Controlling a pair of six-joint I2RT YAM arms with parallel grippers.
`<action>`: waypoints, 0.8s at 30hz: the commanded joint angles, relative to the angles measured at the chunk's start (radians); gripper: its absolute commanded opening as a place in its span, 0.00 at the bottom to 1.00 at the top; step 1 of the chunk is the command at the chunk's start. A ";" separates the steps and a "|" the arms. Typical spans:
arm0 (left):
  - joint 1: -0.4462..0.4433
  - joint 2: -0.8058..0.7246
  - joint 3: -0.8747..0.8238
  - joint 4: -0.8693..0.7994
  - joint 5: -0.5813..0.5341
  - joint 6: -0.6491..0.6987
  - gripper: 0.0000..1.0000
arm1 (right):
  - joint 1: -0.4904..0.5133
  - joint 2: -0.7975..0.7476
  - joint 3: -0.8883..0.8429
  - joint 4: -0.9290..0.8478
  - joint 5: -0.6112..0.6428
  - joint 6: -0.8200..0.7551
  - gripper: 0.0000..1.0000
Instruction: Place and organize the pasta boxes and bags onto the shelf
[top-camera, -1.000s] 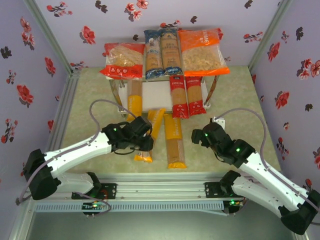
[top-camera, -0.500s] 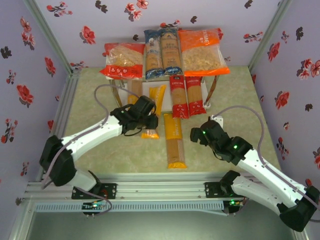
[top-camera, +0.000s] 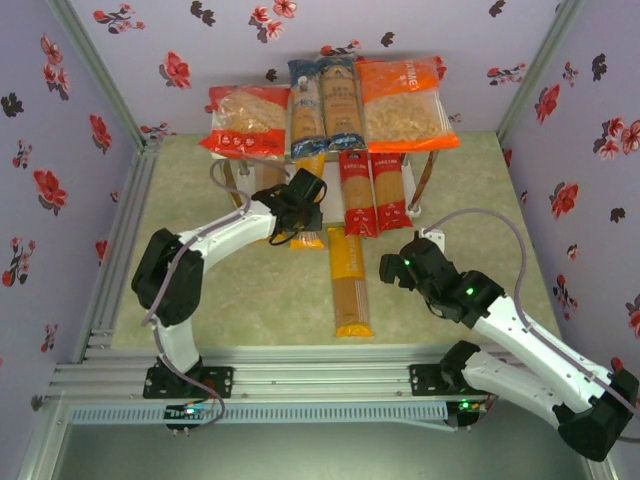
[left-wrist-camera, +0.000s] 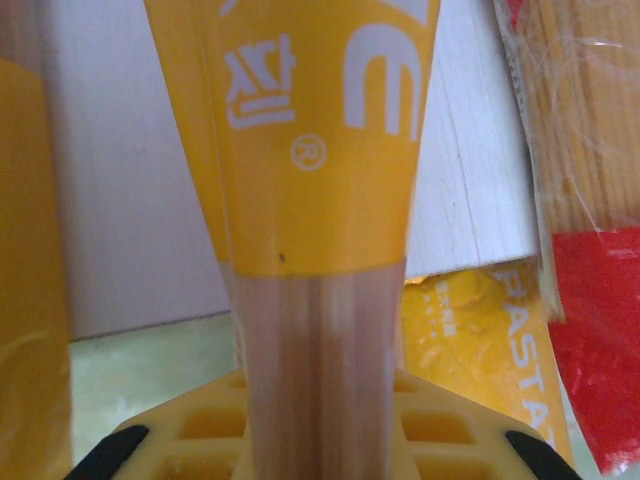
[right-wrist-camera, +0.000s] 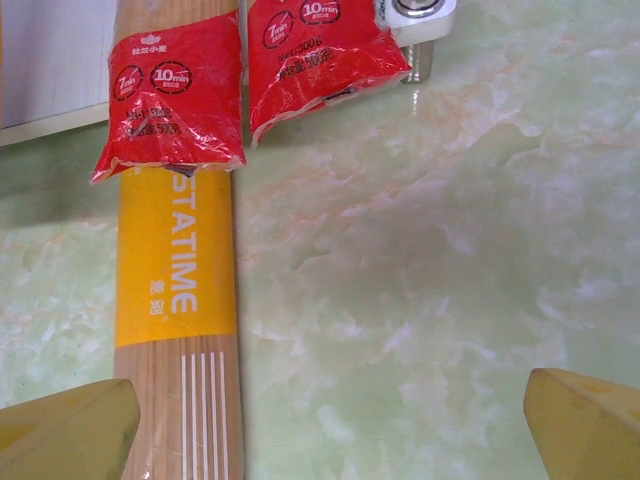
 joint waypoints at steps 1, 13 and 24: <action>0.008 0.005 0.100 0.084 -0.082 0.036 0.00 | -0.007 0.004 0.030 -0.002 0.025 -0.026 0.99; 0.062 0.041 0.128 0.040 -0.125 0.041 0.00 | -0.024 0.004 0.010 0.014 0.025 -0.043 0.99; 0.092 0.065 0.113 0.028 -0.126 0.034 0.00 | -0.032 0.017 0.003 0.026 0.013 -0.039 0.99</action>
